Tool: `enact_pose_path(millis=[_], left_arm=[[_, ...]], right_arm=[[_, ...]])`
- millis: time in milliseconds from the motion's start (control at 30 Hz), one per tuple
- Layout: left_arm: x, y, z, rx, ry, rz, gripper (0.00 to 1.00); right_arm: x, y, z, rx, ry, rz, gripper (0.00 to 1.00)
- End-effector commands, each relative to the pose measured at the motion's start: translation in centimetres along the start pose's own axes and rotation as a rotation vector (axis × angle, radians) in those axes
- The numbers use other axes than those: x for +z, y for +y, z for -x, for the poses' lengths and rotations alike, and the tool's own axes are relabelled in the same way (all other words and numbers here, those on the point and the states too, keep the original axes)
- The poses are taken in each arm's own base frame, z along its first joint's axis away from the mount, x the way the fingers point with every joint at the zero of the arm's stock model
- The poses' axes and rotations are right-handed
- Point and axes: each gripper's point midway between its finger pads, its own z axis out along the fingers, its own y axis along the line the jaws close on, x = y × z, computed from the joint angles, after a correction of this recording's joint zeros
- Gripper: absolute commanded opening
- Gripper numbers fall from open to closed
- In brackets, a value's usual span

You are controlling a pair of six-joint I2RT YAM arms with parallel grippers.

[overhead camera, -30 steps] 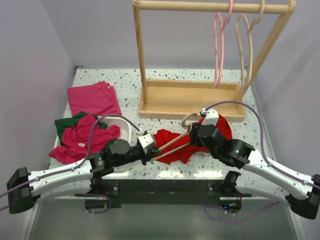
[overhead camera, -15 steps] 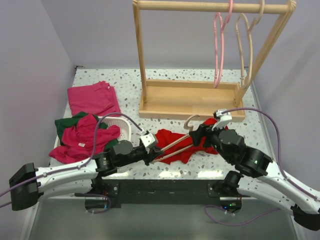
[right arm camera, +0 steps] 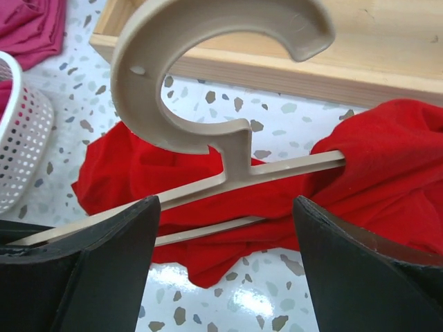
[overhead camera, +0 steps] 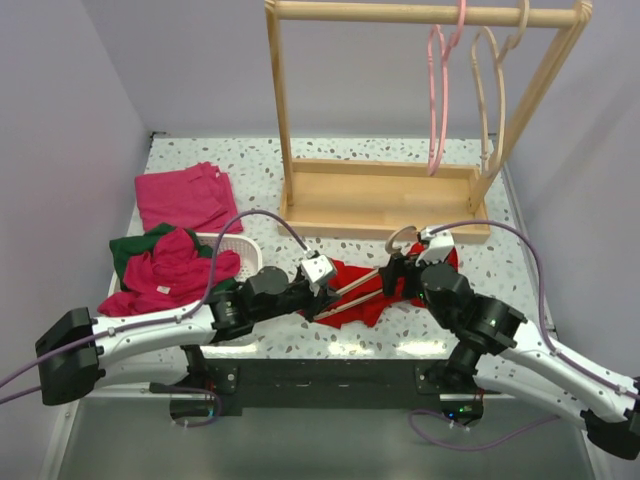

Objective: Place the t-shirt on the hanger

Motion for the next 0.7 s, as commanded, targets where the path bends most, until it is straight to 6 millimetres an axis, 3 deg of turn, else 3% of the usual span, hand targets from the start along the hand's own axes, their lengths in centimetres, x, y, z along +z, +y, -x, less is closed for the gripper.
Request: enact_pose_path(millis=[0,167,300,633,667], left_arm=[[0.7,-1.5,3.7,0.011,-0.065,-0.067,0.00],[1.1,-2.6,3.0,0.023,0.001,-0.127,0.00],[1.2,-3.1,3.2,0.023,0.014,-0.155,0.00],[1.3,-3.1,3.6,0.018,0.032,-0.148,0.00],[1.4,-3.1,3.6,0.015,0.032,-0.148,0.00]], right_arm=[[0.8,-0.1,1.8,0.050,-0.086,-0.040,0.84],[1.4,-0.8,2.7,0.050,-0.131,-0.107,0.83],[2.2,-0.7,2.4,0.047,-0.147,-0.115,0.76],[2.7,-1.4,0.4,0.105,-0.168,-0.101,0.54],[2.6,-1.5,0.3,0.111,-0.169,-0.100,0.47]])
